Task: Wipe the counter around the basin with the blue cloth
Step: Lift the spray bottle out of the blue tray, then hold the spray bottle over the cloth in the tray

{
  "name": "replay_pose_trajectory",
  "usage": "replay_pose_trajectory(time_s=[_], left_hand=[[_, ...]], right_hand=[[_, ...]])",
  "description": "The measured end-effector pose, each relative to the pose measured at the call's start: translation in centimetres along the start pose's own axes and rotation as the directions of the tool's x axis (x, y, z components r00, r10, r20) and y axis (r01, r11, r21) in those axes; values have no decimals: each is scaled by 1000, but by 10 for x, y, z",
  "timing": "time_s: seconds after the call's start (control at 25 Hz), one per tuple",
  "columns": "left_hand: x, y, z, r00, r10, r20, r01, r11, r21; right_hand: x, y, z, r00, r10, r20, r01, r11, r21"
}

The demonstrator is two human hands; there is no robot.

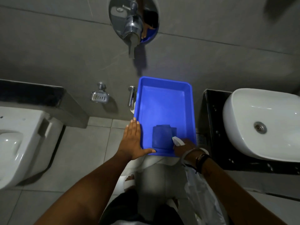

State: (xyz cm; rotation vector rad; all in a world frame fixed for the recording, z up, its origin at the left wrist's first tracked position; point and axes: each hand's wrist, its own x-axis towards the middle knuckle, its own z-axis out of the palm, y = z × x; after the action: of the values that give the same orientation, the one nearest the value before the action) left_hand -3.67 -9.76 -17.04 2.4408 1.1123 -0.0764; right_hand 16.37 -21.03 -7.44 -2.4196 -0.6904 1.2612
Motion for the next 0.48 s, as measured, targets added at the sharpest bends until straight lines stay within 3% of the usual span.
replay_pose_trajectory(time_s=[0.36,0.48], left_hand=[[2,0,-2,1000,10,13,-10,1000,-22],[1,-1,-3,1000,18,12,-18,999,-27]], right_hand=[[22,-23,13,997,71,29,-56,929,-365],[22,-33,10,996,36,78,-5,930,-368]])
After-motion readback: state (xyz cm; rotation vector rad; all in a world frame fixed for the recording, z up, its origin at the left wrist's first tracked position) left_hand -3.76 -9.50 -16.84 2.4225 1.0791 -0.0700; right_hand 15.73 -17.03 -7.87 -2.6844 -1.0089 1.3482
